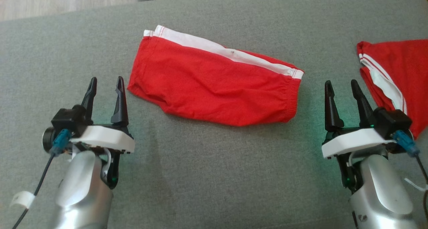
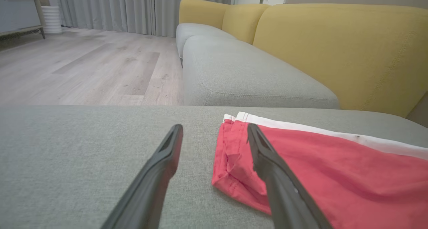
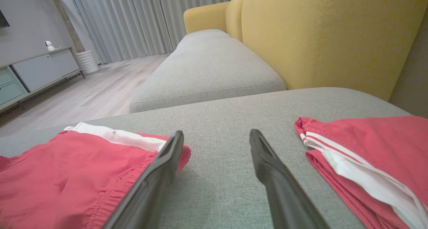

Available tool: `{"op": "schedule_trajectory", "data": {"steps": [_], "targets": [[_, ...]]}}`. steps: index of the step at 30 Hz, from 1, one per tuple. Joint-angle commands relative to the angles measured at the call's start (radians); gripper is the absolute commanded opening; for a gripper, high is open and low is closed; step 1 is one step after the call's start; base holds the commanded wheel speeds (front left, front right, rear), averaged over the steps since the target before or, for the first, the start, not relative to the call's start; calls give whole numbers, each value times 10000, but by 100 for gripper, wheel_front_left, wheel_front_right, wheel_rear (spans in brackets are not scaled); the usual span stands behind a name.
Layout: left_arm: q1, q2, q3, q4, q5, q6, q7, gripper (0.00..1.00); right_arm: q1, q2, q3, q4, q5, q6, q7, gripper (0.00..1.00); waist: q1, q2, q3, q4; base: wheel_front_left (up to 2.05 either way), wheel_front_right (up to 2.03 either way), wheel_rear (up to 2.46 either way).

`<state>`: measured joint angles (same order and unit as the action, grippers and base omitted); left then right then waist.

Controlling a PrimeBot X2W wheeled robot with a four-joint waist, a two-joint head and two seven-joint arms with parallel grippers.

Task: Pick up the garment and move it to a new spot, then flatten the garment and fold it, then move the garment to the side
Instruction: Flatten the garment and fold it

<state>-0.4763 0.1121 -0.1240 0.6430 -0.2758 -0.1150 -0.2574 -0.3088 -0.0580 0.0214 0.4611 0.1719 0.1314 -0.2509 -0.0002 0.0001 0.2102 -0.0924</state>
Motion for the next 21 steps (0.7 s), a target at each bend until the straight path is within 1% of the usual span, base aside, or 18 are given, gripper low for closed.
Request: {"op": "schedule_trajectory", "data": {"steps": [1, 6, 10, 12, 13, 15, 18, 21], "targets": [[-308, 143, 456, -188, 26, -58, -43, 100, -88, 75, 180, -348, -13, -7, -108, 100, 2, -1, 111, -56, 0, 0, 0], [-832, 97, 481, 334, -15, -144, -43, 100, -210, 76, 138, -336, -3, -7, -108, 100, 2, -1, 569, -316, 0, 0, 0], [-1333, 114, -103, 885, -392, -152, -43, 100, -327, 77, 154, -327, -46, -7, -108, 100, 2, -1, 832, -507, 0, 0, 0], [-1578, 211, -353, 1240, -576, -154, -43, 100, -366, 77, 175, -299, -21, -7, -108, 100, 2, -1, 936, -603, 0, 0, 0], [-1578, 211, -353, 1240, -576, -154, -43, 100, -366, 77, 175, -299, -21, -7, -108, 100, 2, -1, 936, -603, 0, 0, 0], [-1789, 305, -532, 1750, -740, -154, -43, 100, -423, 77, 246, -289, -19, -7, -108, 100, 2, -1, 1021, -709, 0, 0, 0], [-2101, 538, -633, 2679, -637, -135, -44, 100, -482, 77, 328, -292, -16, -7, -108, 100, 2, -1, 1104, -843, 0, 0, 0], [-2292, 626, -614, 3409, -479, 89, -44, 100, -486, 77, 332, -301, 24, -7, -108, 100, 2, -1, 1128, -897, 0, 0, 0]]}}
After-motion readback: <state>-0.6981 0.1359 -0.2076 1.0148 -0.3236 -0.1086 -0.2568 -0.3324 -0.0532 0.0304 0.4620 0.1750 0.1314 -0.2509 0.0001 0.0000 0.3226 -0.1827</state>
